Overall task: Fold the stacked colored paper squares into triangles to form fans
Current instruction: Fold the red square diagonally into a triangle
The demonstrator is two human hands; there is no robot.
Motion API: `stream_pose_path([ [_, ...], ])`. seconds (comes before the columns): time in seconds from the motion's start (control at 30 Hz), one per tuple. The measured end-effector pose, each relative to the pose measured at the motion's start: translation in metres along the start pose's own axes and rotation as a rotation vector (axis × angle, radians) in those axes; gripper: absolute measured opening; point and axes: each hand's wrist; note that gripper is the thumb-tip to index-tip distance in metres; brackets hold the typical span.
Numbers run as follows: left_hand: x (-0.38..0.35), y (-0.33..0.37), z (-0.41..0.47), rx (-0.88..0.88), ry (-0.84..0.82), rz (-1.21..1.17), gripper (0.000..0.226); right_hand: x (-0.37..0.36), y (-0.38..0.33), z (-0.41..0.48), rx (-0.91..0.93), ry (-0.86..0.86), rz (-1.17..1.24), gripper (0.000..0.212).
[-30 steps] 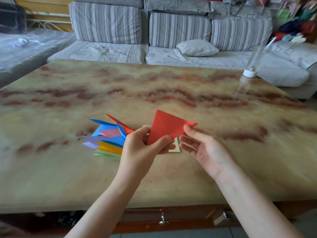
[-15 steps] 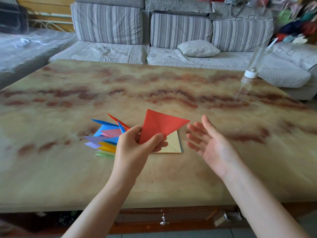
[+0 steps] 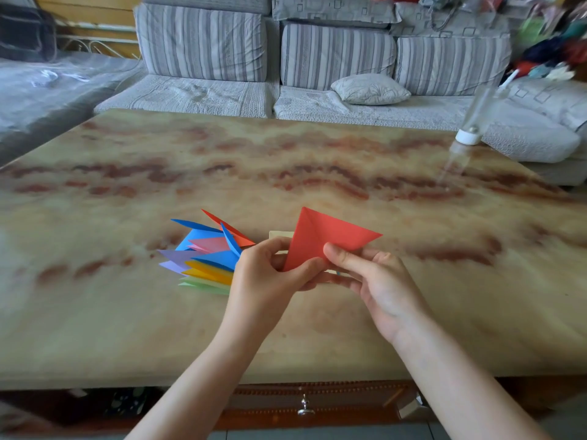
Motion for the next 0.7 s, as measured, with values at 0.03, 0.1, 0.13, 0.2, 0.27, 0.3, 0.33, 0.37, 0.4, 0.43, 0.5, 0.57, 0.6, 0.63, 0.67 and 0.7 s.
stream_pose_path([
  [0.03,0.001,0.0,0.0,0.014,-0.004,-0.005,0.019,0.001,0.0,0.001,0.002,0.015,0.009,0.03],
  [0.1,0.003,0.001,-0.001,0.044,-0.015,-0.015,0.02,0.003,-0.002,0.001,0.004,0.021,0.019,0.03],
  [0.13,0.004,0.001,-0.001,0.053,-0.02,-0.011,0.02,0.003,-0.002,0.001,-0.001,0.018,0.026,0.031],
  [0.2,0.006,0.002,0.0,0.059,-0.027,-0.005,0.019,0.003,-0.003,0.002,-0.015,0.031,0.06,0.033],
  [0.27,0.009,0.002,0.0,0.073,-0.033,-0.027,0.017,0.005,-0.004,0.004,-0.012,0.063,0.095,0.029],
  [0.3,0.011,0.003,0.0,0.082,-0.039,-0.036,0.017,0.005,-0.005,0.005,-0.004,0.066,0.104,0.027],
  [0.33,0.012,0.003,0.0,0.088,-0.044,-0.039,0.017,0.006,-0.006,0.005,0.003,0.063,0.114,0.024],
  [0.37,0.013,0.004,-0.001,0.092,-0.048,-0.04,0.018,0.006,-0.007,0.005,0.006,0.06,0.127,0.022],
  [0.4,0.014,0.004,-0.001,0.093,-0.048,-0.041,0.019,0.005,-0.007,0.005,0.007,0.062,0.14,0.019],
  [0.43,0.014,0.004,0.0,0.093,-0.051,-0.038,0.019,0.004,-0.006,0.004,0.006,0.069,0.148,0.016],
  [0.5,0.013,0.005,-0.001,0.094,-0.059,-0.029,0.018,0.002,-0.003,0.004,0.009,0.082,0.147,0.009],
  [0.57,0.015,0.005,-0.001,0.086,-0.043,-0.015,0.016,0.003,-0.003,0.007,0.017,0.127,0.166,0.003],
  [0.6,0.017,0.005,-0.001,0.079,-0.022,-0.015,0.015,0.006,-0.005,0.009,0.028,0.172,0.2,0.003],
  [0.63,0.021,0.006,0.0,0.069,0.003,-0.024,0.013,0.012,-0.007,0.013,0.048,0.224,0.239,0.003],
  [0.67,0.025,0.007,0.001,0.057,0.022,-0.04,0.012,0.019,-0.011,0.017,0.072,0.272,0.268,0.005],
  [0.7,0.03,0.008,0.002,0.05,0.031,-0.061,0.012,0.025,-0.014,0.02,0.089,0.298,0.273,0.006],
])
Point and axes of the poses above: each hand's wrist, its own z-axis towards the middle knuckle, its own x-axis out of the back of the hand, y = z × x, and after that the axes turned 15 degrees about x, right-handed
